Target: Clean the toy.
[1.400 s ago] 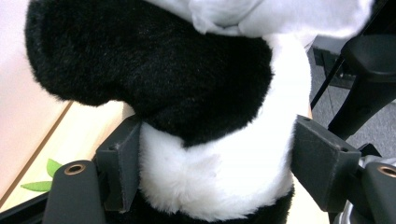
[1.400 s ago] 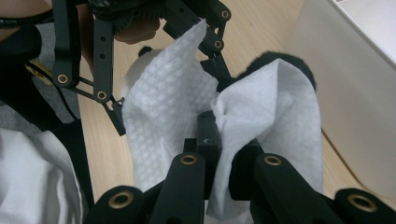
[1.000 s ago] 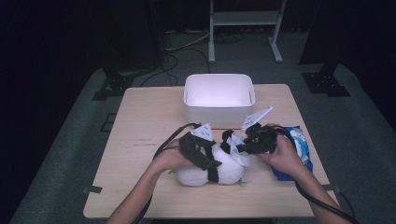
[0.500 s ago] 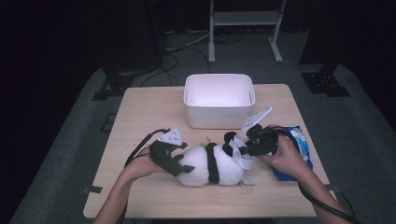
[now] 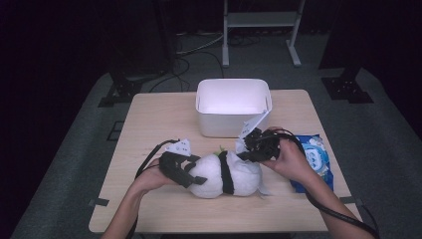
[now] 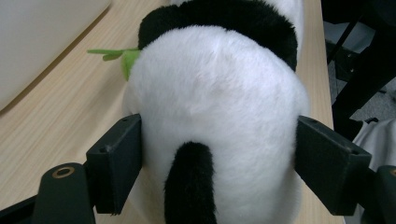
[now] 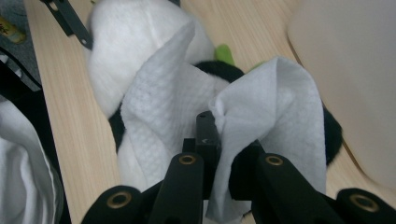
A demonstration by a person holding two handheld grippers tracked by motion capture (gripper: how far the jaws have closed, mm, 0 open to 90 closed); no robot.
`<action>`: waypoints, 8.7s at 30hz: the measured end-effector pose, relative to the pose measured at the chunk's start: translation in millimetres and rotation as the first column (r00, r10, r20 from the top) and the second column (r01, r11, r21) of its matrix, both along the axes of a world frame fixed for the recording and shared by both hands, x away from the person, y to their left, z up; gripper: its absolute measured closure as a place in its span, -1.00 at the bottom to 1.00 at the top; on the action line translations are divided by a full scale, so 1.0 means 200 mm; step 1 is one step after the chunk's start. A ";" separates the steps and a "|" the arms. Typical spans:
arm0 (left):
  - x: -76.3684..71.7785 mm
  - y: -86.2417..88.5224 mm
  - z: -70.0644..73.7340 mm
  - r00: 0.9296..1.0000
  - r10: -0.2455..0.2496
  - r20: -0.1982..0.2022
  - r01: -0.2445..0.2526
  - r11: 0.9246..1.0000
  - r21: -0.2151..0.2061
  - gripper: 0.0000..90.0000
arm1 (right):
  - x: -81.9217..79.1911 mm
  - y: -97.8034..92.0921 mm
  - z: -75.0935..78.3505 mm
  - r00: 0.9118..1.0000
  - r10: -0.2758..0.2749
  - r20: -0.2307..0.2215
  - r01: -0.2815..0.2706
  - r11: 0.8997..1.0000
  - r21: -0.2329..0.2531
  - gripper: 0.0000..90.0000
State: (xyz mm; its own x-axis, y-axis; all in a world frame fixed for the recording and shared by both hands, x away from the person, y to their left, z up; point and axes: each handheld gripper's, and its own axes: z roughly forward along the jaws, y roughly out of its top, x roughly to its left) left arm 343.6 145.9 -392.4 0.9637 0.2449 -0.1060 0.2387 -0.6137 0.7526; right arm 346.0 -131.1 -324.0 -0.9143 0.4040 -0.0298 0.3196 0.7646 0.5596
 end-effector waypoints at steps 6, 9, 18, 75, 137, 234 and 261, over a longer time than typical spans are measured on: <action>0.01 -0.04 0.01 1.000 -0.005 0.008 0.005 1.000 -0.003 -0.57 | 0.01 0.10 -0.02 0.999 0.033 -0.014 -0.034 0.999 -0.011 0.87; 0.01 -0.04 0.01 1.000 -0.007 0.007 0.007 1.000 -0.006 -0.57 | 0.02 0.12 -0.03 0.999 0.041 -0.025 -0.041 0.999 0.001 0.87; 0.02 -0.09 0.00 1.000 -0.013 0.005 0.013 1.000 -0.002 -0.57 | 0.05 0.25 -0.11 0.994 0.086 -0.066 -0.086 0.996 0.000 0.87; 0.05 0.06 -0.19 0.992 -0.025 -0.121 0.001 0.981 -0.192 -0.41 | -0.01 -0.16 -0.11 0.996 -0.018 -0.082 0.027 0.993 0.117 0.89; 0.01 -0.23 0.39 0.990 -0.017 0.140 0.030 0.996 -0.090 -0.37 | -0.03 0.03 0.35 0.993 0.111 0.044 -0.118 0.965 0.233 0.90; 0.05 -0.02 0.35 0.995 0.053 0.087 -0.042 0.991 -0.129 -0.39 | 0.10 -0.70 -0.09 0.953 -0.258 -0.160 0.285 0.941 0.184 0.42; 0.05 0.19 0.25 0.992 0.121 0.031 -0.112 0.973 -0.200 -0.39 | 0.13 -0.17 -0.19 0.969 0.041 -0.243 0.016 0.974 0.225 0.39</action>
State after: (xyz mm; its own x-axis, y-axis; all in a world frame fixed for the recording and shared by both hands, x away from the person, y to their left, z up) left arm 353.0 183.9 -342.9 0.9345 0.3343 -0.1225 0.2647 -0.4221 0.8670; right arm 371.3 -165.2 -361.9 -0.8871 0.3630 0.2851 0.4593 0.6335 0.6226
